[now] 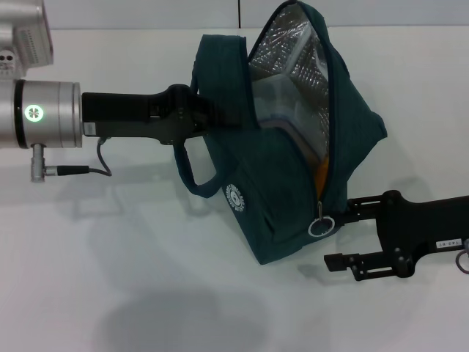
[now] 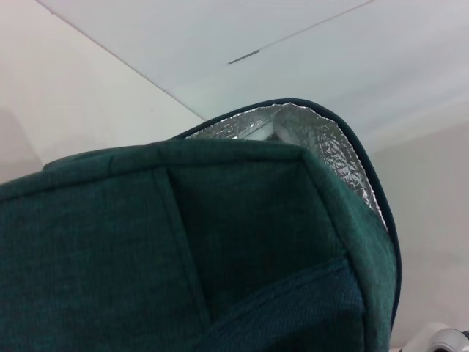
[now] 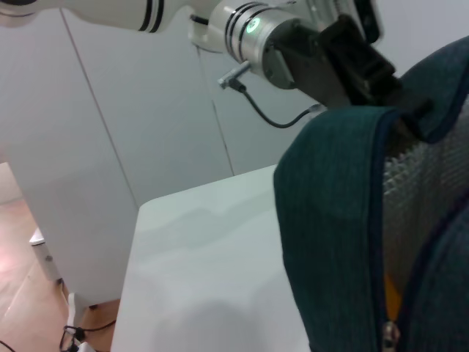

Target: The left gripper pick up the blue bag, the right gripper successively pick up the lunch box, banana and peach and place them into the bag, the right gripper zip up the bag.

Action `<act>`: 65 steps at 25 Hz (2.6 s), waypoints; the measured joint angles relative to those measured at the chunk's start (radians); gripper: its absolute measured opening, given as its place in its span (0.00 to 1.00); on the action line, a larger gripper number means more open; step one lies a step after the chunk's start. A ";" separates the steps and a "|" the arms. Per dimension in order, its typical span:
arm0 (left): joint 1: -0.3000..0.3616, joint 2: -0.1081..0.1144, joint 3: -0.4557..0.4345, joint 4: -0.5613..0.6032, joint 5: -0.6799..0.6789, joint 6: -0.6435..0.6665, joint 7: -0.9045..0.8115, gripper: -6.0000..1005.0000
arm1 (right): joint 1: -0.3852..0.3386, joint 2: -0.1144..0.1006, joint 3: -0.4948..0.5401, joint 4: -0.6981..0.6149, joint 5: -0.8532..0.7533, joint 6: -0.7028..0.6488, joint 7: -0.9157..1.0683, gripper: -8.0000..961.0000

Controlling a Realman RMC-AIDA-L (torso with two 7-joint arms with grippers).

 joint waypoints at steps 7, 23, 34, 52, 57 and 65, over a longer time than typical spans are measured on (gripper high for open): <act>0.000 -0.002 0.003 0.000 0.000 0.001 0.000 0.04 | 0.005 0.000 -0.030 0.007 0.029 0.012 0.000 0.67; 0.002 -0.003 0.006 0.000 0.000 0.004 0.001 0.04 | 0.009 0.003 -0.060 0.012 0.050 0.081 -0.001 0.34; 0.003 -0.004 0.005 -0.005 0.002 0.004 0.024 0.04 | 0.003 0.002 -0.064 0.012 0.079 0.077 -0.007 0.01; 0.031 -0.012 -0.006 -0.009 -0.028 0.006 0.115 0.26 | -0.001 -0.002 -0.065 0.005 0.093 0.064 -0.007 0.01; 0.037 -0.013 -0.006 -0.009 -0.032 0.002 0.161 0.36 | -0.004 -0.006 -0.052 0.003 0.099 0.051 -0.007 0.01; 0.056 -0.012 -0.008 -0.002 -0.093 -0.001 0.254 0.59 | -0.048 -0.010 -0.044 -0.056 0.141 0.016 -0.006 0.01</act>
